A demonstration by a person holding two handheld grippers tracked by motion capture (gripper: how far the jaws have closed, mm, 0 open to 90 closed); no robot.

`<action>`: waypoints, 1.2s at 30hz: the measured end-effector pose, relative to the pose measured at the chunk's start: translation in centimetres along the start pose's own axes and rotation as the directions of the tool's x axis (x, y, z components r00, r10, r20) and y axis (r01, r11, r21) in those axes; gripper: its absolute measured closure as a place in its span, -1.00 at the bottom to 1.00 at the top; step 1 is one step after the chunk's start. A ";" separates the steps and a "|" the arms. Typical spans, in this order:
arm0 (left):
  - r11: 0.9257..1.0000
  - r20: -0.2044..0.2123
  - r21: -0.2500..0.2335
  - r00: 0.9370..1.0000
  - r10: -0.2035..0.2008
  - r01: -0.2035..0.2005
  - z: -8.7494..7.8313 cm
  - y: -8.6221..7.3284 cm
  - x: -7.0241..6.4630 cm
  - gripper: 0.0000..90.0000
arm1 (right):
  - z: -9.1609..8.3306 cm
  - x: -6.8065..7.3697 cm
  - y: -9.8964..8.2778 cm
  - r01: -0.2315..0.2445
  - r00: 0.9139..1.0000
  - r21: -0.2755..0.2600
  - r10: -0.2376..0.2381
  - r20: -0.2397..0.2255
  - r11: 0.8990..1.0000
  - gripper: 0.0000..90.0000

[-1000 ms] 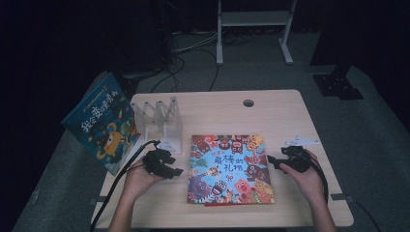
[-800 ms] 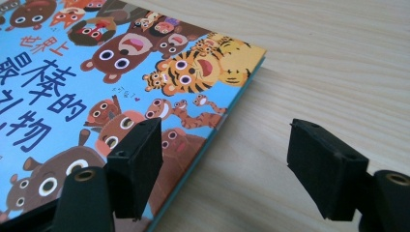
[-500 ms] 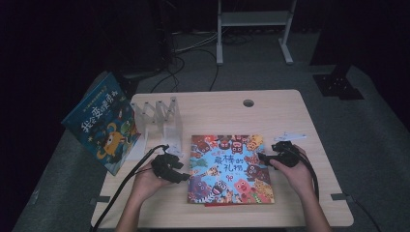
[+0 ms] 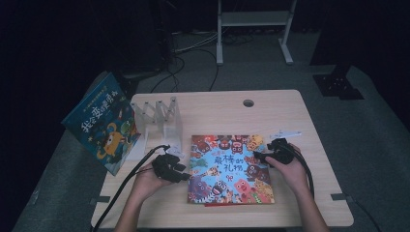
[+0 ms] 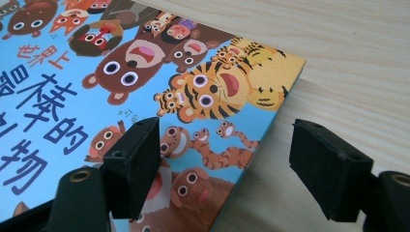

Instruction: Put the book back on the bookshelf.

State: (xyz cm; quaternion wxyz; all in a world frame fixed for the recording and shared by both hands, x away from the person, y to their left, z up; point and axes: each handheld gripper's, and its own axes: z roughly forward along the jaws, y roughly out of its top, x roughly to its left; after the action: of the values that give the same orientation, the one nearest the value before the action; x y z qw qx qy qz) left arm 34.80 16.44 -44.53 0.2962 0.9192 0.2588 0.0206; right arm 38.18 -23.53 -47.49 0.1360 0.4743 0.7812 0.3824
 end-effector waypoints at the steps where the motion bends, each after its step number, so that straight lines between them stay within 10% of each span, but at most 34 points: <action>1: 1.000 0.000 0.000 1.000 0.000 0.000 0.0 0.0 0.0 0.30 | 0.0 0.0 0.0 0.000 1.000 0.000 0.000 0.000 1.000 -0.43; 9: 0.999 0.029 -0.029 0.999 -0.016 0.017 0.0 -0.4 0.1 0.37 | 0.5 -0.1 0.5 -0.008 1.000 0.008 0.008 -0.011 1.000 -0.46; 14: 0.999 0.120 -0.049 0.993 -0.001 0.007 1.3 0.1 -1.0 0.24 | 0.9 -0.2 0.9 -0.019 1.000 0.014 0.020 -0.007 1.000 -0.46; 22: 0.999 0.074 -0.032 0.997 0.007 -0.004 1.3 0.4 -1.5 0.07 | 1.3 -0.7 1.1 -0.043 0.998 0.015 0.043 -0.036 0.999 -0.49; 36: 0.997 0.118 -0.076 0.993 0.008 0.001 1.7 0.8 -2.3 -0.28 | 2.1 -0.8 1.9 -0.037 0.999 0.032 0.038 -0.028 0.999 -0.55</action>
State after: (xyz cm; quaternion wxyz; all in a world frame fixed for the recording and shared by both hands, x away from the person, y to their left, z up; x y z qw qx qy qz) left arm 33.47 13.87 -45.21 0.3457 0.9073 0.2383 -0.0234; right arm 40.99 -22.73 -47.61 0.1103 0.4856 0.7800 0.3791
